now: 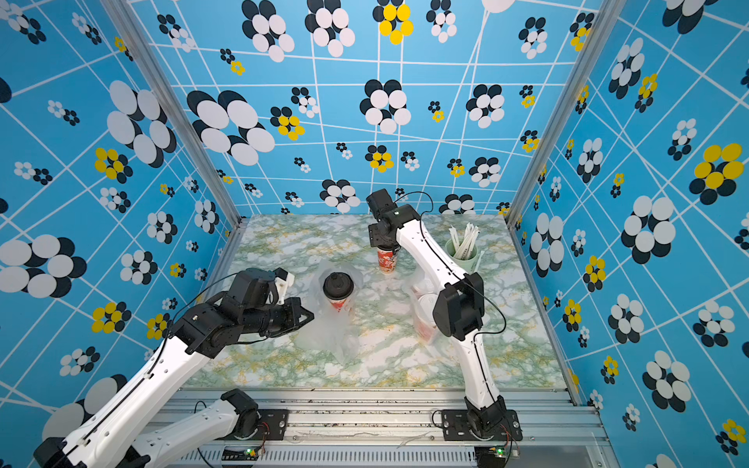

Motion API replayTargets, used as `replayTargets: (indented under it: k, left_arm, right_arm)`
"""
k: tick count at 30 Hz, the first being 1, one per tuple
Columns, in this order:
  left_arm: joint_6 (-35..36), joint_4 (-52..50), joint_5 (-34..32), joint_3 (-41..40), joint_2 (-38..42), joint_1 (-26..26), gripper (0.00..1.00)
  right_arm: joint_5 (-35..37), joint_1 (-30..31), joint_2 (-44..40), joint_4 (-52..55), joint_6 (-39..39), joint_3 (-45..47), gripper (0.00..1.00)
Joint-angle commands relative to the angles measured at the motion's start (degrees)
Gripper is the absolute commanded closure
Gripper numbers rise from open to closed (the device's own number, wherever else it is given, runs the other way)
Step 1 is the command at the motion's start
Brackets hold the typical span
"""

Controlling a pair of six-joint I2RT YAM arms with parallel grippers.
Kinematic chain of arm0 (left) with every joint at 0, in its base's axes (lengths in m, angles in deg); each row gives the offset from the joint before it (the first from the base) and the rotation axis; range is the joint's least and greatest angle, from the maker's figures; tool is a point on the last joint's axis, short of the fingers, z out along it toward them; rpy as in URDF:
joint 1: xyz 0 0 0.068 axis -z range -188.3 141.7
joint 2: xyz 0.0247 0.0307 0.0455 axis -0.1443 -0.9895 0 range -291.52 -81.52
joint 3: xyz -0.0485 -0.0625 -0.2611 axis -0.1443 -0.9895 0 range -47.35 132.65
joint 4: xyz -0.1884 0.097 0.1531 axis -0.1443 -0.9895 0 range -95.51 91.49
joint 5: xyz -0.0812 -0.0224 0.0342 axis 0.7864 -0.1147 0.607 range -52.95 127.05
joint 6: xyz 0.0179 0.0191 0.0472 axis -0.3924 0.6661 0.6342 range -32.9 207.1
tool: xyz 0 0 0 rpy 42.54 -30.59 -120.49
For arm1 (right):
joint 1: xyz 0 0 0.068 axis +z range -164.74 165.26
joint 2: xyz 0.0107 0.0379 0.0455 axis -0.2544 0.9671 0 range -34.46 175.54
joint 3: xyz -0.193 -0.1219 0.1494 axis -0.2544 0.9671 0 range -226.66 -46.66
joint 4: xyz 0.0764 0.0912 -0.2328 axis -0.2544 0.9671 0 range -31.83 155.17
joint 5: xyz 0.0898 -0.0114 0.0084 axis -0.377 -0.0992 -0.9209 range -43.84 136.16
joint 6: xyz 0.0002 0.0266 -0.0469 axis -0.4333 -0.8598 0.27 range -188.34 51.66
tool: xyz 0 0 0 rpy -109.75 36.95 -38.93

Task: Pack milk tea into plastic carrier bags
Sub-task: Pick up the milk tea cup at the center of the board.

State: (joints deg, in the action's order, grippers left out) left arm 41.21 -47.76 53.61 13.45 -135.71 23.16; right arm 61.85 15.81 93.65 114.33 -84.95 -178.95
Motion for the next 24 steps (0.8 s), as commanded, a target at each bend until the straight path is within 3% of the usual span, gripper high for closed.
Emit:
replayTargets:
  k: [1, 12, 16, 24]
  left_arm:
    - [-0.49, 0.57, 0.47, -0.55, 0.23, -0.58, 1.00]
    - [-0.52, 1.06, 0.50, -0.99, 0.41, -0.48, 1.00]
    - [0.17, -0.15, -0.51, -0.85, 0.74, -0.54, 0.89]
    - [0.89, -1.14, -1.14, -0.69, 1.68, -0.53, 0.85]
  right_arm:
    - [0.12, -0.67, 2.63, 2.68, -0.47, -0.51, 0.25]
    - [-0.16, -0.62, -2.28, 2.51, -0.23, -0.90, 0.33]
    - [-0.56, -0.21, -5.81, 3.48, -0.06, -1.24, 0.34]
    - [-0.26, 2.53, -11.51, 9.80, -0.01, -5.18, 0.34]
